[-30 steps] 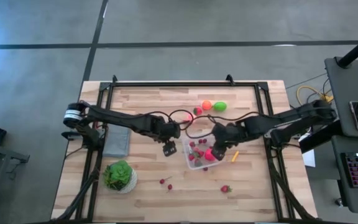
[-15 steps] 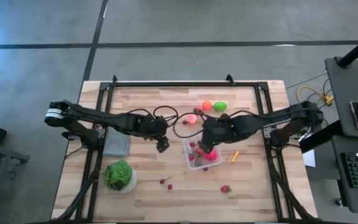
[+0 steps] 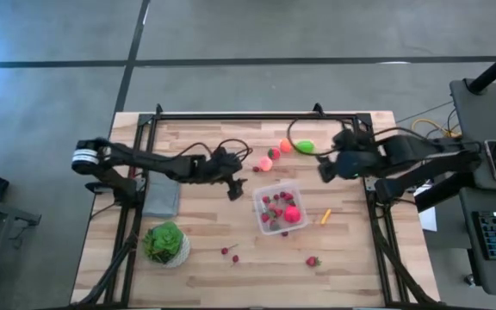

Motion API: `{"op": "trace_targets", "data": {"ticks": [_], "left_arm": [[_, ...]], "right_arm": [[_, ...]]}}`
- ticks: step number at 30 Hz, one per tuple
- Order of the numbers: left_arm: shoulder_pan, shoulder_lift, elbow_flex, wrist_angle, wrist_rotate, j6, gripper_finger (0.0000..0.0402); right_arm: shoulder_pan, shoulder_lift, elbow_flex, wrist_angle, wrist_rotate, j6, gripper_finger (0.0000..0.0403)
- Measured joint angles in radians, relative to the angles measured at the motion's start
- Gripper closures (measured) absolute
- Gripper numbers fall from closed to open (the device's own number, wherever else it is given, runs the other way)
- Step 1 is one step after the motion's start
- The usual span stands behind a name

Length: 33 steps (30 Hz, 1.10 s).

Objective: Pick and placing Produce into tupperware
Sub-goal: Put the cherry into the transparent bin

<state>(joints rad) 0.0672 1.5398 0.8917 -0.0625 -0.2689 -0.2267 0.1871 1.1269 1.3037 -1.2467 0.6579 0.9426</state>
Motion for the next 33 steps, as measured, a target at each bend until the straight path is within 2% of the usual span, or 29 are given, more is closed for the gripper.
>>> {"op": "trace_targets", "data": {"ticks": [2,8,23,33], "left_arm": [[0.035,0.028,0.0,0.027,0.006,0.017,0.0143],[0.119,0.121,0.011,0.246,0.096,0.083,0.0143],[0.156,0.346,0.119,0.229,0.189,0.155,0.0143],[0.182,0.387,0.162,0.148,0.183,0.16,0.0144]], "right_arm": [[0.0,-0.04,-0.002,-0.015,0.002,-0.001,0.01],[-0.003,-0.096,-0.006,-0.027,0.065,-0.056,0.0095],[-0.052,-0.109,-0.006,-0.032,0.086,-0.101,0.0098],[-0.12,-0.111,-0.006,-0.028,0.086,-0.105,0.0099]]}}
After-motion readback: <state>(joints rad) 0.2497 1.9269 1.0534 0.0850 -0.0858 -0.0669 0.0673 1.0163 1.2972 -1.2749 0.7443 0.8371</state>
